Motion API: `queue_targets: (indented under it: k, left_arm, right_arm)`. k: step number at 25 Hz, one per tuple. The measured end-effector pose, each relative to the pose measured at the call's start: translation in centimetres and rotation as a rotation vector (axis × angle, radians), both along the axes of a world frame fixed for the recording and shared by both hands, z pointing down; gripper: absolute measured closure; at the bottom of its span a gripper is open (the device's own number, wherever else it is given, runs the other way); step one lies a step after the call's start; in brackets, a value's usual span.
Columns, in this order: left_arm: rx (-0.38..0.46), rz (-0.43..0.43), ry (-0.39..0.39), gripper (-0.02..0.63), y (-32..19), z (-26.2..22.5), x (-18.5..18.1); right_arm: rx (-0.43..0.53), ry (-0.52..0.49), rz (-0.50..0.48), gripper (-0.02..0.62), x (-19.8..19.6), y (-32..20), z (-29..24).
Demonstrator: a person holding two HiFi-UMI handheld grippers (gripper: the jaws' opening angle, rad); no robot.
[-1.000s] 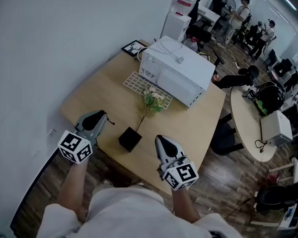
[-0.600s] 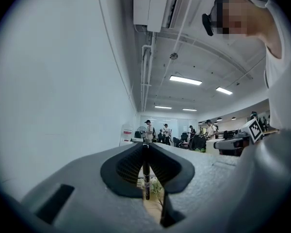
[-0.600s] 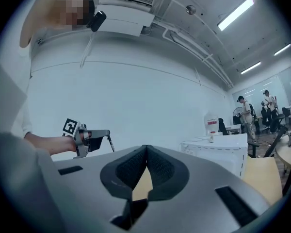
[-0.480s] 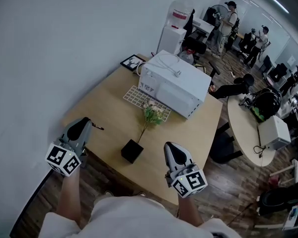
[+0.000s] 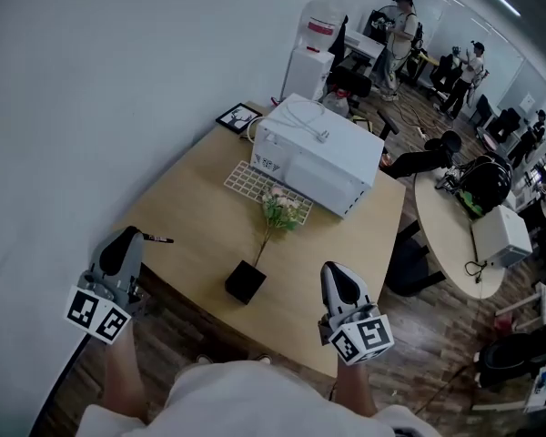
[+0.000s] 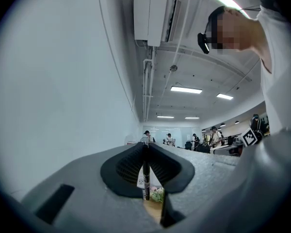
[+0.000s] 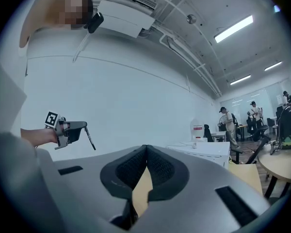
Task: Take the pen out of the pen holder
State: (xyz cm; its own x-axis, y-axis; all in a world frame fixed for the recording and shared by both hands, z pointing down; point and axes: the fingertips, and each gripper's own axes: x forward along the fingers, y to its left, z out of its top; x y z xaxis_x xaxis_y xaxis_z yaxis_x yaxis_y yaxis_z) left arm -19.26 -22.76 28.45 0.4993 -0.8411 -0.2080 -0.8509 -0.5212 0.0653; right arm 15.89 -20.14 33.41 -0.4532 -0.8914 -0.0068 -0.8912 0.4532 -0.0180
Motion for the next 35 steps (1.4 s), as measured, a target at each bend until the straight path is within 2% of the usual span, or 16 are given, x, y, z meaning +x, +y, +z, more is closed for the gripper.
queue_targets:
  k: [11, 21, 35]
  left_arm:
    - [-0.010, -0.120, 0.016, 0.560, 2.4, 0.8, -5.2]
    - [0.000, -0.160, 0.024, 0.561, 4.0, 0.7, -7.7]
    - [0.011, -0.088, 0.044, 0.560, 3.3, 0.3, -5.3]
  right_arm:
    - [0.024, 0.014, 0.073, 0.594, 1.3, -1.0, -1.2]
    - [0.019, 0.016, 0.145, 0.594, 2.5, -0.6, -1.2]
    - [0.031, 0.018, 0.128, 0.594, 1.0, 0.5, -1.4]
